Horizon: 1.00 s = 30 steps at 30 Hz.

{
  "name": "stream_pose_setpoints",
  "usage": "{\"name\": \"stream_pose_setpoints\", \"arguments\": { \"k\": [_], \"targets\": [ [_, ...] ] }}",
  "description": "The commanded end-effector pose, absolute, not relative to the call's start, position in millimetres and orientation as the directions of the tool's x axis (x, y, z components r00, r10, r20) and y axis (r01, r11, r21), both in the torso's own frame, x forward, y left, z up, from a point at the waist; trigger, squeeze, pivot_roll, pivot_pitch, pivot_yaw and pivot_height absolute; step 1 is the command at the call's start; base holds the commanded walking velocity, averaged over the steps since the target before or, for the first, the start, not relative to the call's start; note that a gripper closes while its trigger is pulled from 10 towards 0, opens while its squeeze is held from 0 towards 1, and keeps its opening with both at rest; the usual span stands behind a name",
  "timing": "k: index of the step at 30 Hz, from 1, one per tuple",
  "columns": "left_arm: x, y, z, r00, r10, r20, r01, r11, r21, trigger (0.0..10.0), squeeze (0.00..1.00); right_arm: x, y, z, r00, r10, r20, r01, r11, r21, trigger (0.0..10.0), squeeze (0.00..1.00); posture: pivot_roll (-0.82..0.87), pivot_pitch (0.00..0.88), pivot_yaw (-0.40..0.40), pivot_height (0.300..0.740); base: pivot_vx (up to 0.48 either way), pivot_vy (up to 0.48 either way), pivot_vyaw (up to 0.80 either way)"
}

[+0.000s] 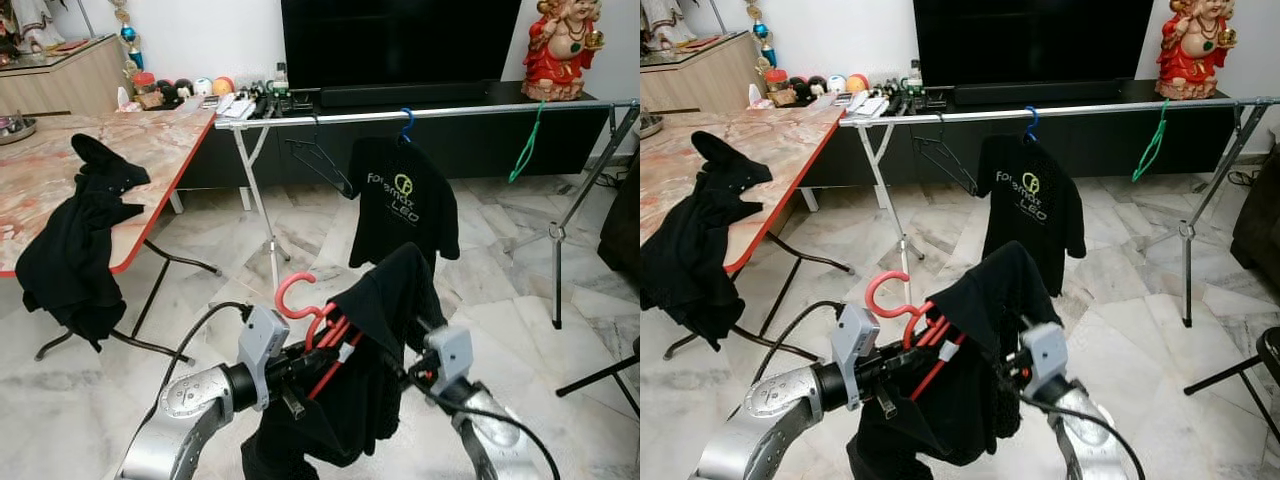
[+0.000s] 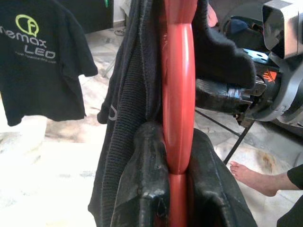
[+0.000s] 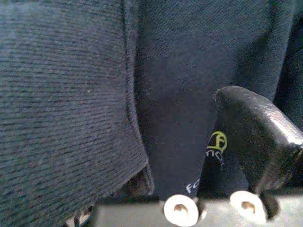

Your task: Hang hanger

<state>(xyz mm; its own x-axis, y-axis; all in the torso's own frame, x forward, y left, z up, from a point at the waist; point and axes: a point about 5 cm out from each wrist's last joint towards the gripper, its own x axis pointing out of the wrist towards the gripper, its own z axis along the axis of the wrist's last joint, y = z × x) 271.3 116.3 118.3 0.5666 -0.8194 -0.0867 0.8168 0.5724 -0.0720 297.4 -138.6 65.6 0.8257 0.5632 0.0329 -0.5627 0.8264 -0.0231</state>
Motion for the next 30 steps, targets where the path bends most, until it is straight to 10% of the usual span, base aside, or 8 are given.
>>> {"name": "stream_pose_setpoints", "arguments": {
  "k": [1,30],
  "targets": [
    [270.6,113.8,130.2,0.552,-0.832,-0.049,0.831,0.554,-0.046,10.0,0.00,296.8,-134.1,63.5,0.810,0.586,0.031,-0.586,0.810,-0.003,0.0,0.00,0.03,0.040,0.033,0.740,0.000,0.000,0.00],
    [272.3,112.3,130.7,0.563,-0.825,-0.049,0.824,0.564,-0.045,10.0,0.00,295.2,-136.4,59.7,0.841,0.538,0.049,-0.540,0.841,0.025,0.0,0.00,0.03,0.050,0.035,0.740,0.000,0.000,0.00]
  ]
}}
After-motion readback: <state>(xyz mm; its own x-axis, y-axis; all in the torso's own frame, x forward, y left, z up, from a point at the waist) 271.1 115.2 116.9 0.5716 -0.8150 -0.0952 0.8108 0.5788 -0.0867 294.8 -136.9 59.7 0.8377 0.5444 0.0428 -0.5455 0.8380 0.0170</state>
